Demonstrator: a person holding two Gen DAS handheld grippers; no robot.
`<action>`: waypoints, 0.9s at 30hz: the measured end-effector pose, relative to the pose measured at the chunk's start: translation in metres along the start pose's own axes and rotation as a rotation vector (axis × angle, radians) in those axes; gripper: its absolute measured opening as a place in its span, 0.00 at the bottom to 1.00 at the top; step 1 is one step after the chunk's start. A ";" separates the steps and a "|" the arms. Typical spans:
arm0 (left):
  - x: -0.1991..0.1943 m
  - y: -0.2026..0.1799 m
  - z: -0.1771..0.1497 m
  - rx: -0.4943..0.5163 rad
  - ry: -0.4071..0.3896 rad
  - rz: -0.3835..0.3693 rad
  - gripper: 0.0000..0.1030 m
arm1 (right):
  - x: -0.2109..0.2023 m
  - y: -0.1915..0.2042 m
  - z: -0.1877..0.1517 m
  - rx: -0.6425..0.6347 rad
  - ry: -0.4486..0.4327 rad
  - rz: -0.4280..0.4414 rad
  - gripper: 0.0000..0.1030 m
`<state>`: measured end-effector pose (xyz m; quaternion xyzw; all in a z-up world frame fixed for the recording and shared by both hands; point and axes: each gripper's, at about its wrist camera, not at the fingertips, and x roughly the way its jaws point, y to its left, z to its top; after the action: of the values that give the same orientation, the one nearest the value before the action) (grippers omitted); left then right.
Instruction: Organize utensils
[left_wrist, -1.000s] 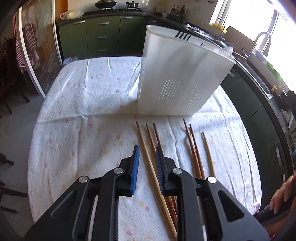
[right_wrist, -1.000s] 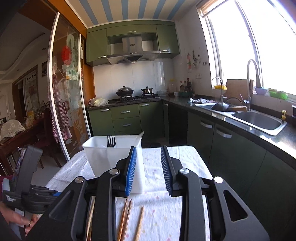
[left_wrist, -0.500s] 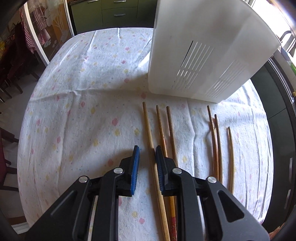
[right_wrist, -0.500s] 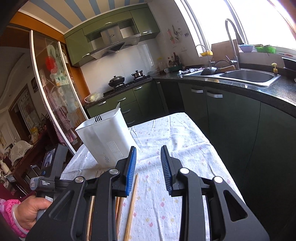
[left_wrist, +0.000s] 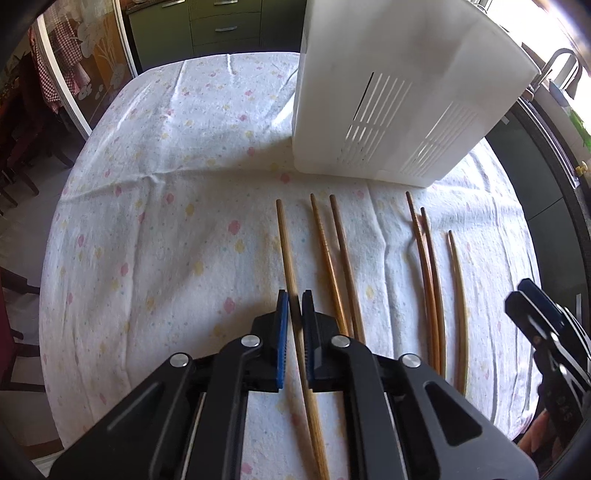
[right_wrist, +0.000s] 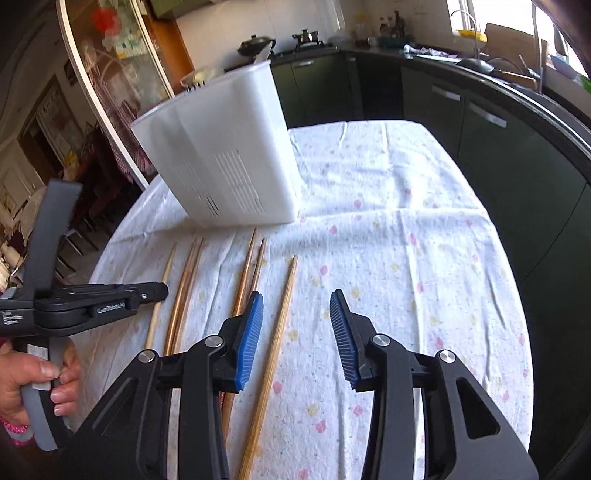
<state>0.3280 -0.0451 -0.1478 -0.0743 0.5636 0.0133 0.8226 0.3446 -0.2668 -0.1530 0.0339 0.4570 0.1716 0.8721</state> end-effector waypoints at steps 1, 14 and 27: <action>-0.003 0.002 -0.002 0.005 -0.004 -0.004 0.07 | 0.008 0.001 0.001 -0.002 0.018 -0.011 0.37; -0.036 0.015 -0.008 0.058 -0.112 -0.022 0.07 | 0.060 0.031 0.010 -0.090 0.101 -0.174 0.37; -0.068 0.009 -0.014 0.124 -0.215 -0.030 0.07 | 0.020 0.012 0.017 0.005 0.015 -0.066 0.07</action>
<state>0.2891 -0.0344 -0.0908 -0.0297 0.4706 -0.0261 0.8815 0.3660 -0.2477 -0.1565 0.0195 0.4650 0.1419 0.8736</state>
